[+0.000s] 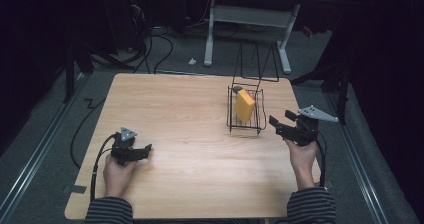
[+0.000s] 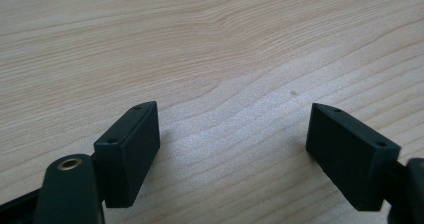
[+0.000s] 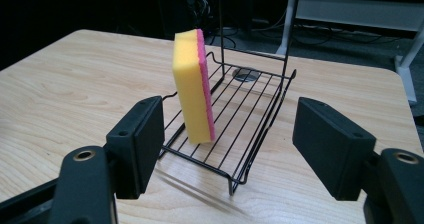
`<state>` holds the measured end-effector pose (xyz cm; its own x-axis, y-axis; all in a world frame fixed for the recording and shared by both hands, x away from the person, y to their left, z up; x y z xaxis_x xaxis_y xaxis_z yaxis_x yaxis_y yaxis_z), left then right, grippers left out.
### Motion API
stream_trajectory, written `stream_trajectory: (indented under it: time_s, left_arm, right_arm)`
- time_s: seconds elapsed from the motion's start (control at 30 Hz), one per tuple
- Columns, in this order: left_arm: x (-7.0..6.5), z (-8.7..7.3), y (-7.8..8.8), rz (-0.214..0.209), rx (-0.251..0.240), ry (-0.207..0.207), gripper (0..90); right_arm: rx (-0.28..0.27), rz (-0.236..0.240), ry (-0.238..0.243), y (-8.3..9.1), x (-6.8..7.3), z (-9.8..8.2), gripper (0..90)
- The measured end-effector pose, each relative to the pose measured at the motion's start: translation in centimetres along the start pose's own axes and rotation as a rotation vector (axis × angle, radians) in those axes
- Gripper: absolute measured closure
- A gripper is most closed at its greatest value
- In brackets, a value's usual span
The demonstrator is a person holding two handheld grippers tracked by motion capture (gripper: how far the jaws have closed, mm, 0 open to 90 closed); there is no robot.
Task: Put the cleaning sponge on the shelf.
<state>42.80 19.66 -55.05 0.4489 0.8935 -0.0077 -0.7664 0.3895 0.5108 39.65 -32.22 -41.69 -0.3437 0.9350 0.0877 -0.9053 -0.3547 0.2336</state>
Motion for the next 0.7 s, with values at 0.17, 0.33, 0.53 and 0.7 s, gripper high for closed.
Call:
stream_trajectory:
  time_s: [0.17,0.33,0.53,0.7]
  left_arm:
    - [0.0,0.0,0.0,0.0,0.0,0.0,22.0]
    - [0.0,0.0,0.0,0.0,0.0,0.0,22.0]
    - [0.0,0.0,0.0,0.0,0.0,0.0,22.0]
    - [0.0,0.0,0.0,0.0,0.0,-0.001,22.0]
  right_arm:
    - [-0.007,-0.01,-0.009,0.8,-0.2,-0.3,29.4]
    - [-0.022,-0.007,-0.008,1.6,-0.1,-0.5,29.6]
    - [-0.022,-0.008,-0.012,2.3,0.1,-1.1,29.7]
    - [-0.028,-0.004,-0.018,2.8,0.2,-1.7,29.8]
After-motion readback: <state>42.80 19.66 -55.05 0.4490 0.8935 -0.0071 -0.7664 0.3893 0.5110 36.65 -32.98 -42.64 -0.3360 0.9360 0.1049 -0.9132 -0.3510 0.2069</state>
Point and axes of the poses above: each handheld gripper's, and its own axes: y roughly backward along the jaws, z roughly out of its top, x roughly to its left, the point moved 2 cm from there along -y, roughly forward along the jaws, and after that the axes turned 12 degrees about -x, right-handed, at the moved point
